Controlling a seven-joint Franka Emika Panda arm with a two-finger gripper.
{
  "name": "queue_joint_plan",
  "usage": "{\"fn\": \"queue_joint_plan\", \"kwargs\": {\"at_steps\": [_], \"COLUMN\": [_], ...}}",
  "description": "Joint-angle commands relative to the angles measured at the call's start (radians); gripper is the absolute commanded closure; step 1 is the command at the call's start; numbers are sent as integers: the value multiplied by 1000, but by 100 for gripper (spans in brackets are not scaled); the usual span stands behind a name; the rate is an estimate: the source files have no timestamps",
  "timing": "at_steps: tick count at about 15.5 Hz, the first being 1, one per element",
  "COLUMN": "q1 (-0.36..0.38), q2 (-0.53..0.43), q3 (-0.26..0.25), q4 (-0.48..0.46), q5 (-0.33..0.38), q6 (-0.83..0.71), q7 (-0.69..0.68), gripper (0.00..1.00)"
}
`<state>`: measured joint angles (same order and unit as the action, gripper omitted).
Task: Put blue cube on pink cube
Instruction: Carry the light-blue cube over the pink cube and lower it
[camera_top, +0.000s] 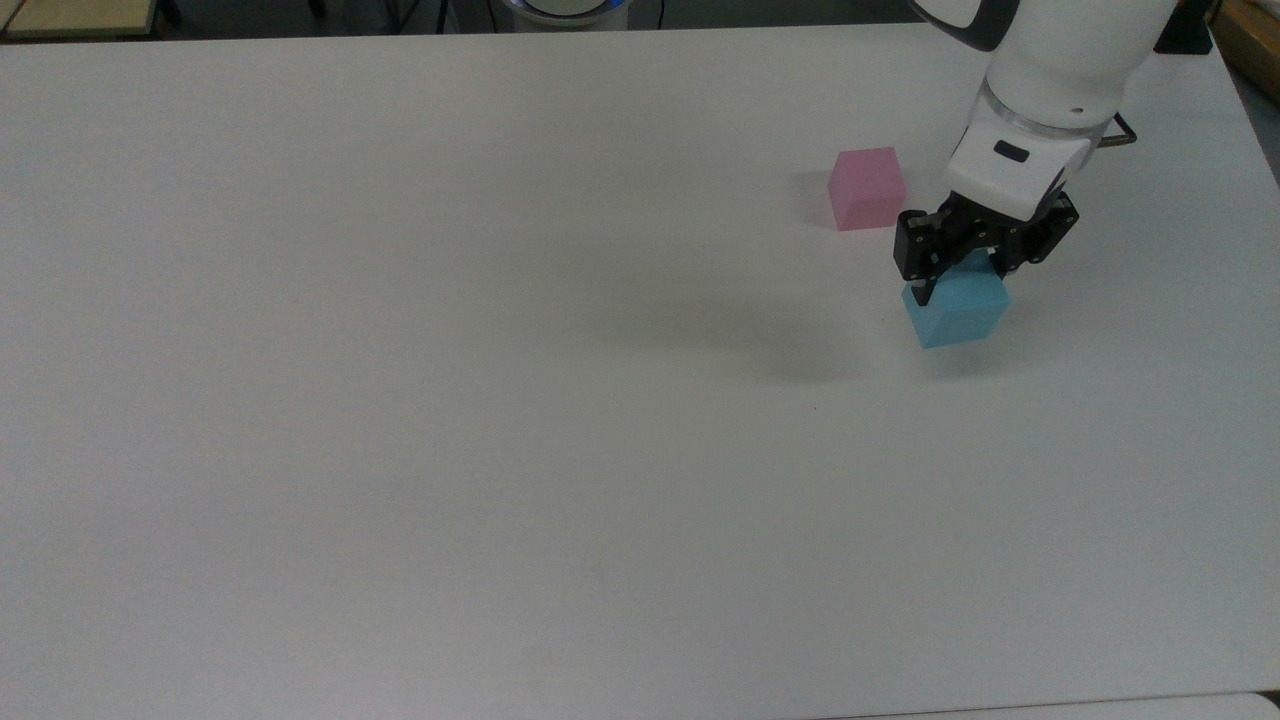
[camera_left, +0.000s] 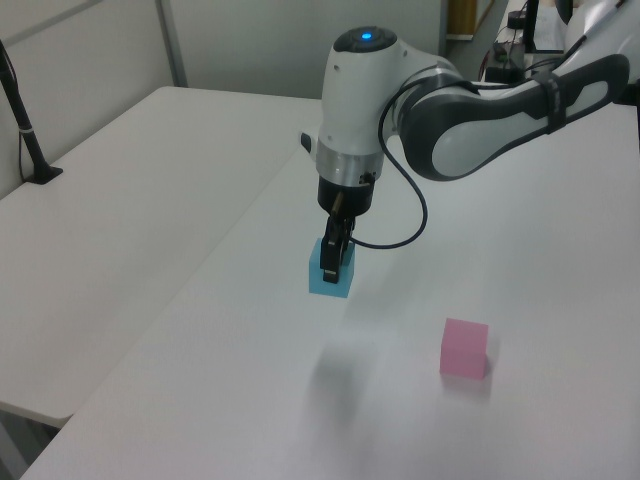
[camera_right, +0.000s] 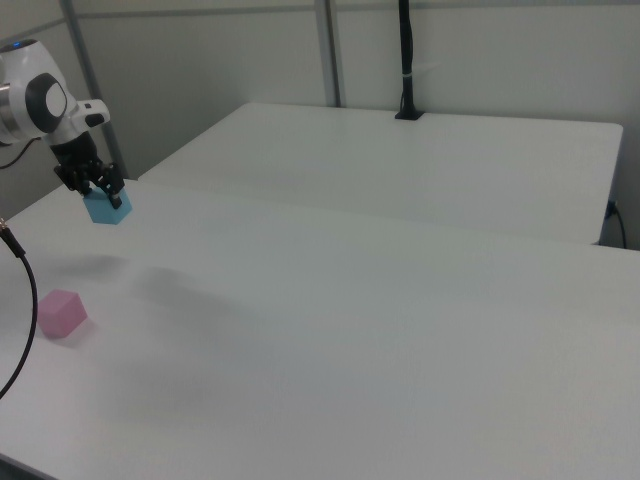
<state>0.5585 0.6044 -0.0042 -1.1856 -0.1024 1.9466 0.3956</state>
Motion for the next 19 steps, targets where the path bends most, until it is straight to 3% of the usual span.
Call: {"fn": "queue_joint_plan", "kwargs": {"at_steps": [1,7,15,19], "q1": [3,-22,-2,0], "q2": [-107,-193,-529,-626], "q3": [-8,0,3,67], "q4": [-74,-106,-503,-642], "q5": [3,7,42,64], "q6": [-12,-84,-71,-40], "q7": [-3,-4,-4,26], "gripper": [75,74,74,74]}}
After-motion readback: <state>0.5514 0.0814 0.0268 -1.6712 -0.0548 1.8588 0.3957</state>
